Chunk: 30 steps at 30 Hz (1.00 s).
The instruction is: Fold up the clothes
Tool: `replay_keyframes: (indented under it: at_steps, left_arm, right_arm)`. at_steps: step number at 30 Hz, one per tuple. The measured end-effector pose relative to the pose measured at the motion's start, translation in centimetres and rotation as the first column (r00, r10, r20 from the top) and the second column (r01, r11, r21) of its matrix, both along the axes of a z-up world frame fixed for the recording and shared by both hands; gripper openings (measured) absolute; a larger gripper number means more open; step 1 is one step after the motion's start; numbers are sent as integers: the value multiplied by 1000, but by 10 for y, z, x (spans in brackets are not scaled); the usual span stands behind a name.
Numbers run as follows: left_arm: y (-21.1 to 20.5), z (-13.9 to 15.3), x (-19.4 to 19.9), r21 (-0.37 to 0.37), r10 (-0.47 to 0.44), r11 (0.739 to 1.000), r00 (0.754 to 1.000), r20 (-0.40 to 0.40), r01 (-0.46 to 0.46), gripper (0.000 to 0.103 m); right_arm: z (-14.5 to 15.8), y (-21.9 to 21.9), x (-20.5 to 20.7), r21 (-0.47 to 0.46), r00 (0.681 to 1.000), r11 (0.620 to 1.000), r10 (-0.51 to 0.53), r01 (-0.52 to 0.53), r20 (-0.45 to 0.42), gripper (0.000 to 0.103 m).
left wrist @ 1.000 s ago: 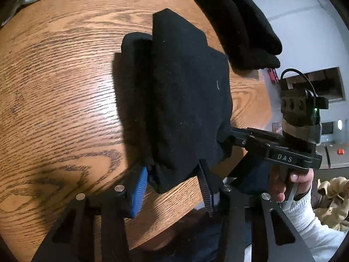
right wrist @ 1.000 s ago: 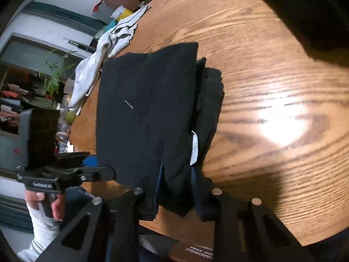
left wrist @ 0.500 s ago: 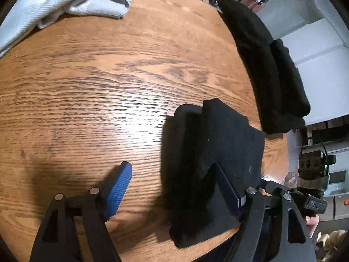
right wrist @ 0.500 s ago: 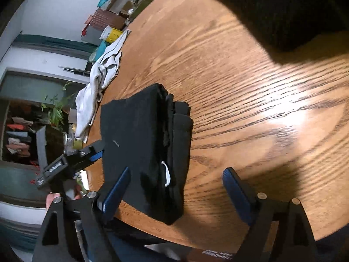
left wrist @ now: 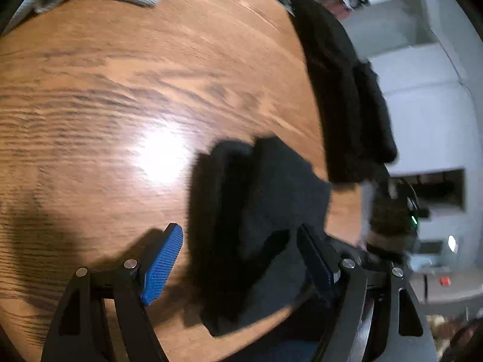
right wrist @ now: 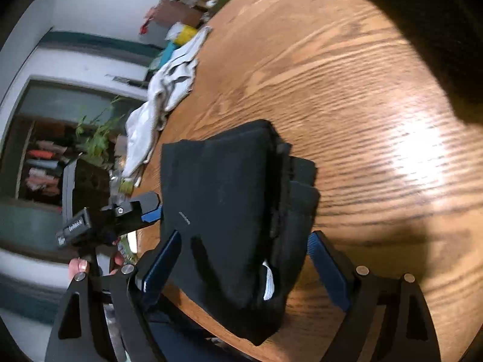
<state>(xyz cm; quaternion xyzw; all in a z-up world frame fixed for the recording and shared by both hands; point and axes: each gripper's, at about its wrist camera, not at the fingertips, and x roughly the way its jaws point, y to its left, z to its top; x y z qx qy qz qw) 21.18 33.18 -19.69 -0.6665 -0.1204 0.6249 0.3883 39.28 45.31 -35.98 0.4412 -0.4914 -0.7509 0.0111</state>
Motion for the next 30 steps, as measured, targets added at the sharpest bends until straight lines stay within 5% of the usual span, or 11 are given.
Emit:
replay_keyframes:
  at_steps: [7, 9, 12, 17, 24, 30]
  left_arm:
    - [30, -15, 17, -52, -131, 990, 990, -47, 128, 80]
    - [36, -12, 17, -67, -143, 988, 986, -81, 138, 80]
    - [43, -11, 15, -87, -152, 986, 984, -93, 144, 80]
    - [45, -13, 19, -121, -192, 977, 974, -123, 178, 60]
    - [52, -4, 27, -174, -204, 969, 963, -178, 173, 53]
    - [66, 31, 50, -193, -234, 963, 936, -264, 187, 47]
  right_arm:
    - [-2, 1, -10, -17, 999, 999, 29, -29, -14, 82]
    - [1, -2, -16, 56, 999, 998, 40, -41, 17, 61]
    - [2, -3, -22, 109, 998, 993, 50, -54, 37, 55]
    - [0, -2, -21, 129, 997, 989, 61, -67, 47, 46]
    - [12, -14, -19, 240, 996, 968, 67, -78, 52, 34]
    - [41, -19, -4, 313, 997, 946, 80, -83, 21, 29]
